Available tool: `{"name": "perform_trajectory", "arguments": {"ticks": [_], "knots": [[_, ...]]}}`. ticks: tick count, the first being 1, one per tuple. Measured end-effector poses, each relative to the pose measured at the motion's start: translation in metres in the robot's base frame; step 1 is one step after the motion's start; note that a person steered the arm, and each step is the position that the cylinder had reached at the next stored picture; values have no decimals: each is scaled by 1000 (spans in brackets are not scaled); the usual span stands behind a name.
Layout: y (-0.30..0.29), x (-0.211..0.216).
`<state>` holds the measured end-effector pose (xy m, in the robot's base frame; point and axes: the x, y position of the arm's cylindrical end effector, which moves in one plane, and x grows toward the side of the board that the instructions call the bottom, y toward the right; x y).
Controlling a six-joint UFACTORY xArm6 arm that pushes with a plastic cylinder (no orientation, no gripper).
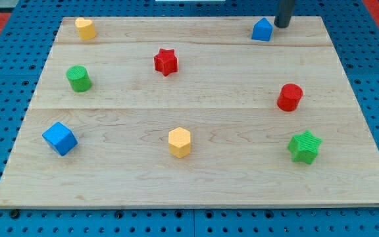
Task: Slide the blue triangle closer to yellow heart
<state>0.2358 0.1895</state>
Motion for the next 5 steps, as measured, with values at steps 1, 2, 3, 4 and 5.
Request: {"name": "perform_trajectory", "arguments": {"ticks": [1, 2, 3, 4, 5], "knots": [[-68, 6], [-187, 0], [-137, 4], [-101, -43], [-182, -28]]}}
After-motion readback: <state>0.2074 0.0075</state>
